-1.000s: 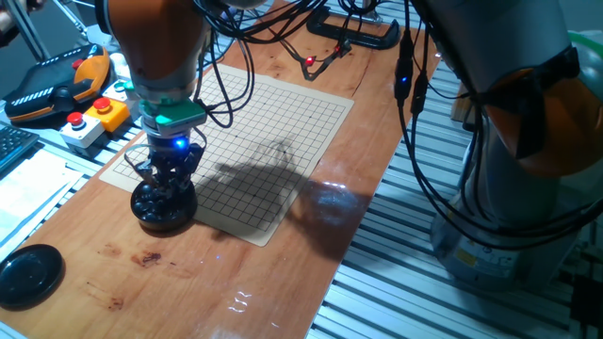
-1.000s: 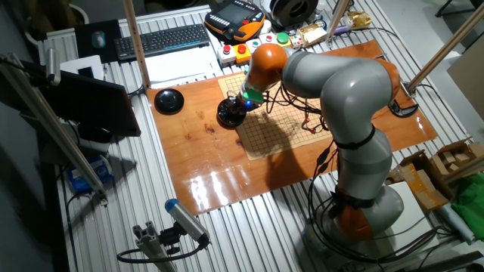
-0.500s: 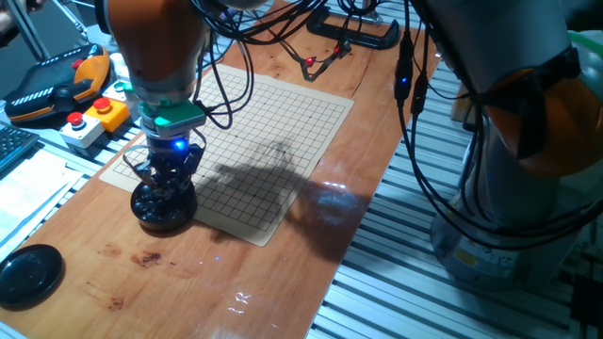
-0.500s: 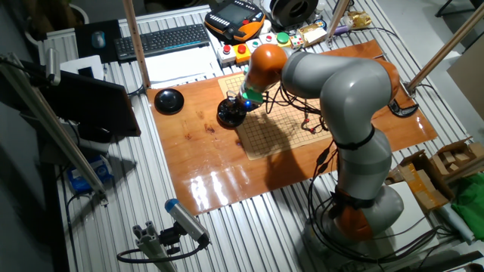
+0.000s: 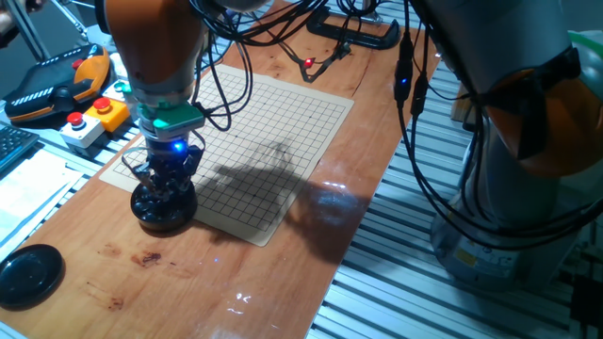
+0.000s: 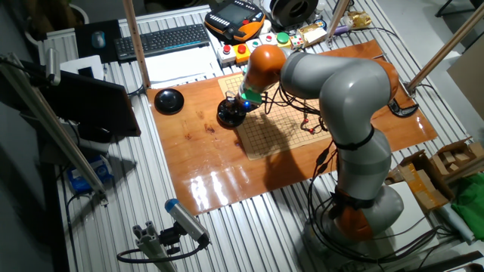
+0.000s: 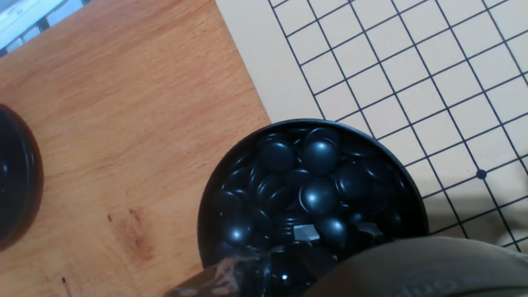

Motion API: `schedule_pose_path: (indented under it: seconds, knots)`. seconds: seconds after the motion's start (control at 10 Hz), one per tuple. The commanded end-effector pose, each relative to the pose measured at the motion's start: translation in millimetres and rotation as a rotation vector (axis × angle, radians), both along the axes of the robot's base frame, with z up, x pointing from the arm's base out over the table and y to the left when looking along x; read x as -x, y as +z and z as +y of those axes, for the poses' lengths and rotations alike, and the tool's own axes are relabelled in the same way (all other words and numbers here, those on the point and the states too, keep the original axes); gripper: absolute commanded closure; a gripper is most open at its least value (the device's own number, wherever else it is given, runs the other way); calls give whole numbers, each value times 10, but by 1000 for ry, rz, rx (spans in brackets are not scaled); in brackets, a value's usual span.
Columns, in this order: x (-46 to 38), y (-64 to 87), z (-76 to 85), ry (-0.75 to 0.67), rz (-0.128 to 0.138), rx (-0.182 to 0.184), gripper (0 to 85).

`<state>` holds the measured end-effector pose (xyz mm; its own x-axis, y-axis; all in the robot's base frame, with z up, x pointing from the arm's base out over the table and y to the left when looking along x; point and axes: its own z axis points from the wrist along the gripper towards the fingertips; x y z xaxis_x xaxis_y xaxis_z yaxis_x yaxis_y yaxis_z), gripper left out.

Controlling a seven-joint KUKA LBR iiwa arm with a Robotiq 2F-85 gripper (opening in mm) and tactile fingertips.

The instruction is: Play the first move as black on the 3-4 point in the upper right corner of the Go board

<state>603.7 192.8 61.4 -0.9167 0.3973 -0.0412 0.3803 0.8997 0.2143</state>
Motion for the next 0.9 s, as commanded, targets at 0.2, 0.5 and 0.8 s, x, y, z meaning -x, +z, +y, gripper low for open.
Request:
schedule_pose_path:
  seconds: [0.2, 0.5, 0.8]
  knots:
    - [-1, 2, 4, 1, -2, 2, 540]
    - [-10, -3, -11, 4, -2, 4, 553]
    - [-17, -17, -35, 10, -4, 5, 570]
